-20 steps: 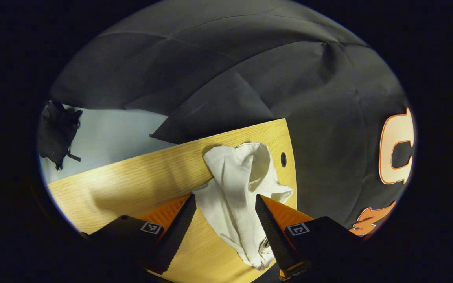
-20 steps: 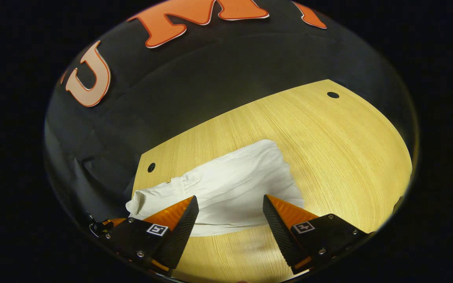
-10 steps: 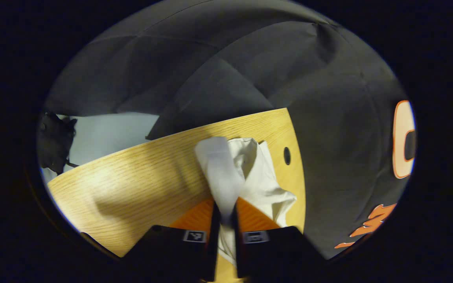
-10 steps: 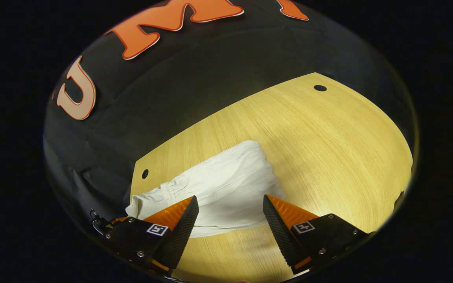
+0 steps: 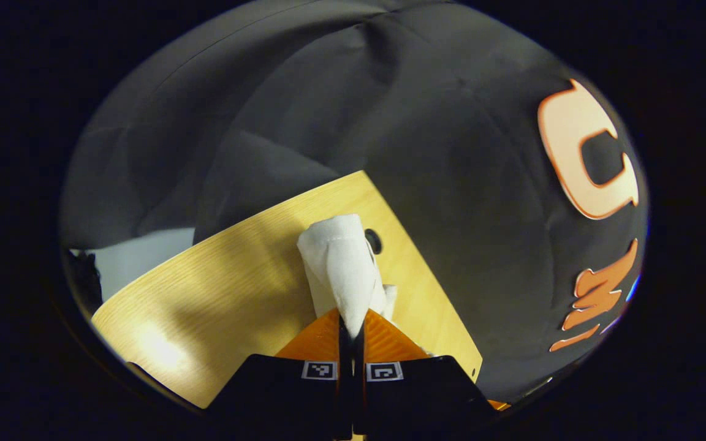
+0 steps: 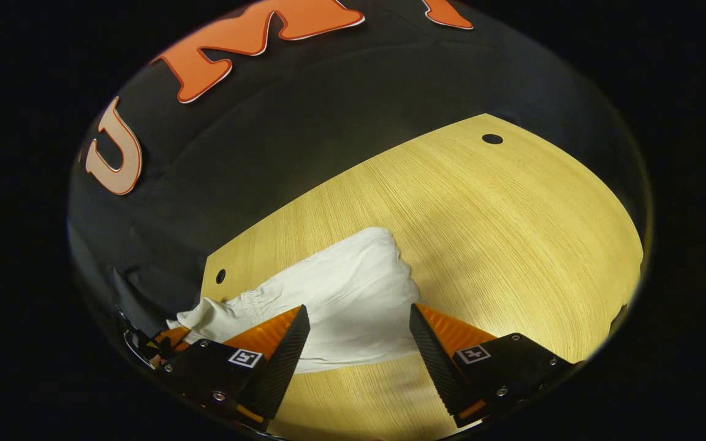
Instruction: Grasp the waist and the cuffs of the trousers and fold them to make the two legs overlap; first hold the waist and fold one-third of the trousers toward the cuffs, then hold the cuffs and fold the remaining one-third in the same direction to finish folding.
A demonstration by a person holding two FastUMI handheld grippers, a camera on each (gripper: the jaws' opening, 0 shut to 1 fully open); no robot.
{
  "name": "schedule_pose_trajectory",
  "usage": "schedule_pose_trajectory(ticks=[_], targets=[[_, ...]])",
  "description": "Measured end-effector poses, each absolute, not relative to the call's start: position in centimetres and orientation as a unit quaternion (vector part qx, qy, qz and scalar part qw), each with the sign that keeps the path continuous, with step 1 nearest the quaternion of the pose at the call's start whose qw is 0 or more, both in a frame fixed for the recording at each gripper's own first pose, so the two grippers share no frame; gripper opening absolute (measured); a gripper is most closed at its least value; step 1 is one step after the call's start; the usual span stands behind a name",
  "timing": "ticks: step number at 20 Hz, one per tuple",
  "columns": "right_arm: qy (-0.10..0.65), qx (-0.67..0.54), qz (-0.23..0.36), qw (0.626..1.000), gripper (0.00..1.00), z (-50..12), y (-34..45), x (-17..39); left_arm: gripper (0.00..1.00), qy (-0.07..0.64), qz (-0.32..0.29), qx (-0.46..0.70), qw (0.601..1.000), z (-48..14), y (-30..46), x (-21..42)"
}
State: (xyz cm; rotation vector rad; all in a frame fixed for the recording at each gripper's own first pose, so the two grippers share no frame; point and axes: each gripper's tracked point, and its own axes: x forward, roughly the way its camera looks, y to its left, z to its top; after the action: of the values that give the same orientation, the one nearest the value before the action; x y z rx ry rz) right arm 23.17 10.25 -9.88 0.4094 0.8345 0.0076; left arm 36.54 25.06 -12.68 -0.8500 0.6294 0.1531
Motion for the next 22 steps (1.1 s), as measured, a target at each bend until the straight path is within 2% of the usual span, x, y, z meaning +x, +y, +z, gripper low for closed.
schedule_pose_trajectory(ticks=[6,7,8,12,13,14,16,19,22], targets=[[0.4,0.203,0.026,0.893,0.99,-9.5,9.1,23.5,0.04,0.257,-0.004,-0.37,0.893,-3.1,16.8,37.9],[0.398,0.205,0.028,0.894,0.99,-9.3,8.6,23.4,0.01,0.253,-0.014,-0.36,0.898,-2.0,14.8,38.1],[0.397,0.207,0.029,0.894,0.99,-9.2,7.9,23.5,0.04,0.248,-0.025,-0.35,0.903,-1.0,13.0,38.4],[0.389,0.2,0.024,0.899,0.99,-8.9,4.6,23.2,0.01,0.238,-0.075,-0.319,0.914,2.4,4.8,39.0],[0.387,0.194,0.022,0.901,0.99,-8.9,3.7,22.9,0.04,0.238,-0.084,-0.312,0.916,2.5,2.8,39.1],[0.385,0.192,0.022,0.903,0.98,-8.9,2.7,22.7,0.01,0.243,-0.093,-0.3,0.918,2.4,1.0,39.0],[0.382,0.195,0.017,0.903,0.99,-8.6,0.9,22.8,0.04,0.253,-0.114,-0.281,0.919,2.1,-2.8,38.9],[0.383,0.205,0.007,0.901,0.99,-8.9,-2.0,22.4,0.01,0.273,-0.141,-0.263,0.915,1.4,-8.7,38.9],[0.386,0.21,-0.003,0.898,0.99,-9.4,-4.5,21.9,0.04,0.294,-0.157,-0.238,0.912,-1.6,-13.3,38.0]])
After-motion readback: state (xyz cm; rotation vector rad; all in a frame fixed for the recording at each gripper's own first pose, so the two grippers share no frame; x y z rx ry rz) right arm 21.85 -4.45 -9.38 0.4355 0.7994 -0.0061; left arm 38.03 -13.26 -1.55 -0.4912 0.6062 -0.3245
